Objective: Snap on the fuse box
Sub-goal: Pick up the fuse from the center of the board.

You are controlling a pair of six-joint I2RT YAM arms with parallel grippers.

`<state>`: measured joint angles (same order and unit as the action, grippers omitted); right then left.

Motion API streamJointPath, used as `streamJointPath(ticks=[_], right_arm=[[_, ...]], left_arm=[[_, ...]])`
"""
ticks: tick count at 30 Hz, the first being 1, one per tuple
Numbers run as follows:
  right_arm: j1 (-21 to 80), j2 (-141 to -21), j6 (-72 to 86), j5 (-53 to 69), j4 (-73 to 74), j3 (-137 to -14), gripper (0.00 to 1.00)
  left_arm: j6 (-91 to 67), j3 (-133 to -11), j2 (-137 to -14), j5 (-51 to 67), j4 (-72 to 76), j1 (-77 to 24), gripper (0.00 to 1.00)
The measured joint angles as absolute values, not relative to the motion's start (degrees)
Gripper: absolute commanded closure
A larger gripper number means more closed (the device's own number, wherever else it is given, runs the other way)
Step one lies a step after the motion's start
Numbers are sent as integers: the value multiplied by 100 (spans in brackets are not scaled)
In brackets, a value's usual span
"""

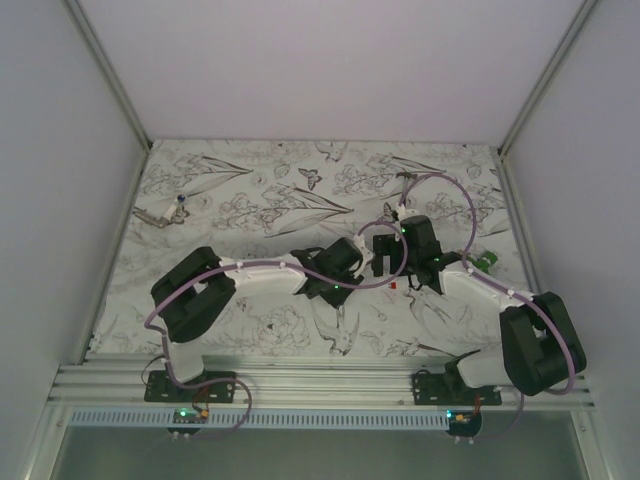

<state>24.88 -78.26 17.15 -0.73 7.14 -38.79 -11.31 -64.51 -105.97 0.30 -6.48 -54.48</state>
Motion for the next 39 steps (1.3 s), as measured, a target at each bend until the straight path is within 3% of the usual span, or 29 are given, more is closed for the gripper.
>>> streamJointPath(ticks=[17,39], right_arm=[[2423,-7815,1715,-187,768,-3826,0],[2331,-7793,1715,-445,888,-3745,0]], left_arm=[[-932,-6770,-10785,32,-1048,-5446,69],[-827,-7323,-11122,-117,-1682,-5518,67]])
